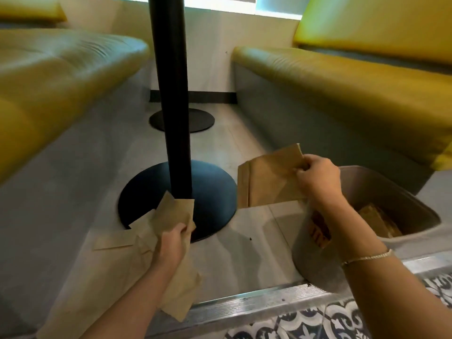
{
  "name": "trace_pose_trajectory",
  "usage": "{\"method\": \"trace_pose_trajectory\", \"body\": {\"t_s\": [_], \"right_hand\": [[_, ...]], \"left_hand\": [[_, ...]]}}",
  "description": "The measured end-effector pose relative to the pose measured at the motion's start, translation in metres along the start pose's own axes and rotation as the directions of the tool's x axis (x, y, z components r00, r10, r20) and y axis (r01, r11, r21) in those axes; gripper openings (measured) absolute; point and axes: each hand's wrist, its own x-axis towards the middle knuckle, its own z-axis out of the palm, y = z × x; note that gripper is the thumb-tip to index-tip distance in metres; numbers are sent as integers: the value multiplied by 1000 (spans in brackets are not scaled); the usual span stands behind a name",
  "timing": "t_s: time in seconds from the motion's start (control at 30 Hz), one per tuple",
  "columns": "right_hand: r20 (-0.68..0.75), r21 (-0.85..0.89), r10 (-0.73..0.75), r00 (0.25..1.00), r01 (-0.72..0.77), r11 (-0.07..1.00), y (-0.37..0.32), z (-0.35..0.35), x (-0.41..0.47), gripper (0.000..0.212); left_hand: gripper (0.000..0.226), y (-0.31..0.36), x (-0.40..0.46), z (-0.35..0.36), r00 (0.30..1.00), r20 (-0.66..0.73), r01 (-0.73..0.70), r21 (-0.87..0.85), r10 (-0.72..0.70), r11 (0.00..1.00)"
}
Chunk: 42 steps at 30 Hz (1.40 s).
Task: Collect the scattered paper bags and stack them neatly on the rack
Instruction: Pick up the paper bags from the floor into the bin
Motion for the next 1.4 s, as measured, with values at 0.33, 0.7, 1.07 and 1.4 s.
{"method": "trace_pose_trajectory", "body": {"t_s": [0.33, 0.7, 1.07, 1.4], "right_hand": [[-572, -136, 25, 820, -125, 983, 21, -131, 20, 31], [-325, -157, 237, 915, -299, 941, 67, -121, 21, 39], [-210, -130, 175, 962, -205, 970, 64, -96, 25, 35], [-47, -184, 106, 993, -113, 976, 43, -60, 26, 45]], "left_hand": [[33, 224, -28, -11, 960, -85, -276, -458, 267, 845], [20, 337, -83, 41, 870, 215, -252, -578, 443, 776], [43, 288, -73, 78, 844, 384, -235, -362, 374, 902], [32, 212, -36, 53, 947, 269, -82, -319, 173, 944]]}}
